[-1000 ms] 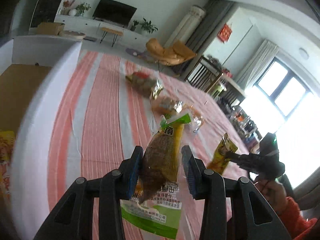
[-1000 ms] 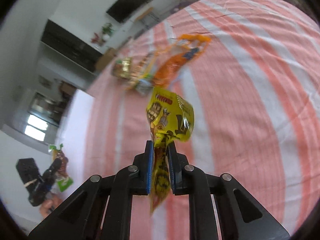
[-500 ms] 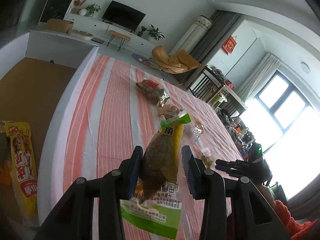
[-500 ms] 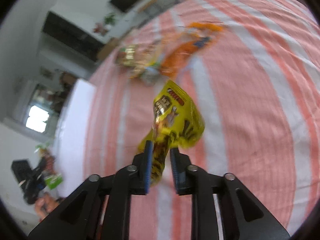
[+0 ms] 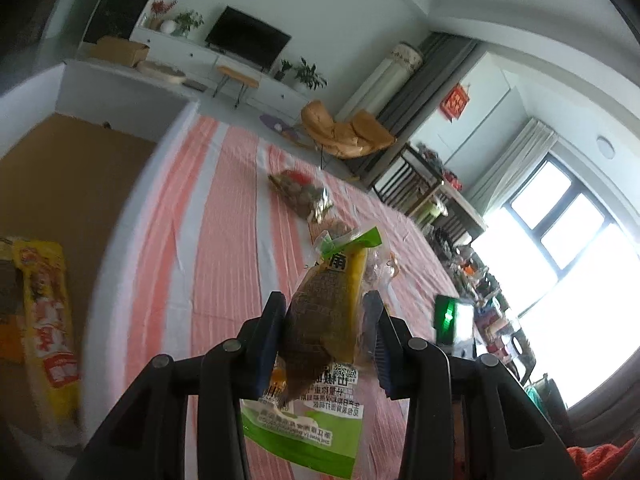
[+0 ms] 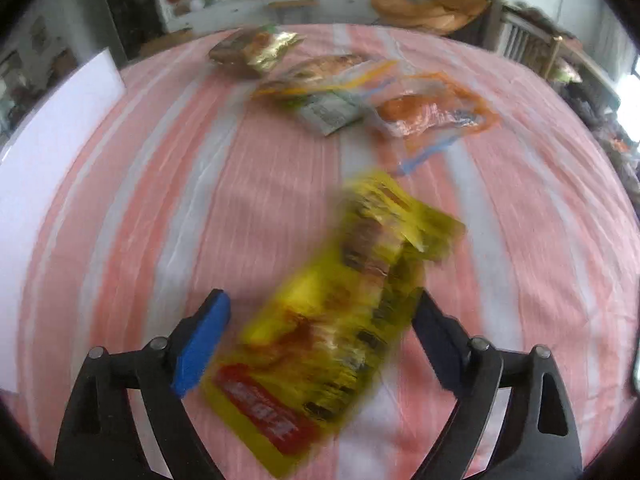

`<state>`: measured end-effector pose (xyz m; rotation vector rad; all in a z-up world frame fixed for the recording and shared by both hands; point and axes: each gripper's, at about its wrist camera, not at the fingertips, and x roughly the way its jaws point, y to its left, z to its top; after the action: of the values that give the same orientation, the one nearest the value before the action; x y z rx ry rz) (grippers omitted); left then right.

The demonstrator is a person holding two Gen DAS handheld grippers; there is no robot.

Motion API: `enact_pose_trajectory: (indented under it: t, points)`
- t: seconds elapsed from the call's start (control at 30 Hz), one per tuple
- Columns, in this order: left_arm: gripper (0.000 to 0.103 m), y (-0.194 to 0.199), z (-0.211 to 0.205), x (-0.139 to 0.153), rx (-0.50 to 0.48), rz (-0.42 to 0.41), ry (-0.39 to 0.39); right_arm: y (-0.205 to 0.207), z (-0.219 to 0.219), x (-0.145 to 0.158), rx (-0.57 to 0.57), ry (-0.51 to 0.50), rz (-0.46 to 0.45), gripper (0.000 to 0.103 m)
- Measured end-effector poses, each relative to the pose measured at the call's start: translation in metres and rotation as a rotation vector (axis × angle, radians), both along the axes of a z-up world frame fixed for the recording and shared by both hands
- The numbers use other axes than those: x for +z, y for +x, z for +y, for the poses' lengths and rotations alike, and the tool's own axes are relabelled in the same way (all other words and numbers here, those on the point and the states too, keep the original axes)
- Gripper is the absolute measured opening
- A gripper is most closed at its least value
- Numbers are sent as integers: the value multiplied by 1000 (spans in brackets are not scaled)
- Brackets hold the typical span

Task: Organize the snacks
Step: 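Carry the green-topped bag and yellow packet into the white box and release both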

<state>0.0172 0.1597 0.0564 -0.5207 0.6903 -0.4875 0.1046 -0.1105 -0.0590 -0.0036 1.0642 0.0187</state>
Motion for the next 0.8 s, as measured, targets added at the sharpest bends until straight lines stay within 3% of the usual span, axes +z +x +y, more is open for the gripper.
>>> enact_pose_trajectory:
  t: [0.1, 0.27, 0.43, 0.53, 0.67, 0.8]
  points:
    - [40, -7, 16, 8, 32, -29, -38, -11, -16, 16, -8, 103, -20, 44]
    - [40, -13, 37, 25, 69, -74, -83, -15, -51, 40, -41, 410, -50, 43]
    - [40, -21, 80, 48, 136, -117, -89, -10, -47, 84, 13, 658, -105, 43]
    - [40, -22, 114, 52, 214, -102, -45, -2, -13, 119, 111, 752, -132, 43]
    - [40, -25, 164, 44, 317, -57, -15, 11, 66, 162, 311, 847, -126, 44]
    - [47, -16, 200, 20, 424, 40, 68, 20, 161, 182, 498, 857, -82, 47]
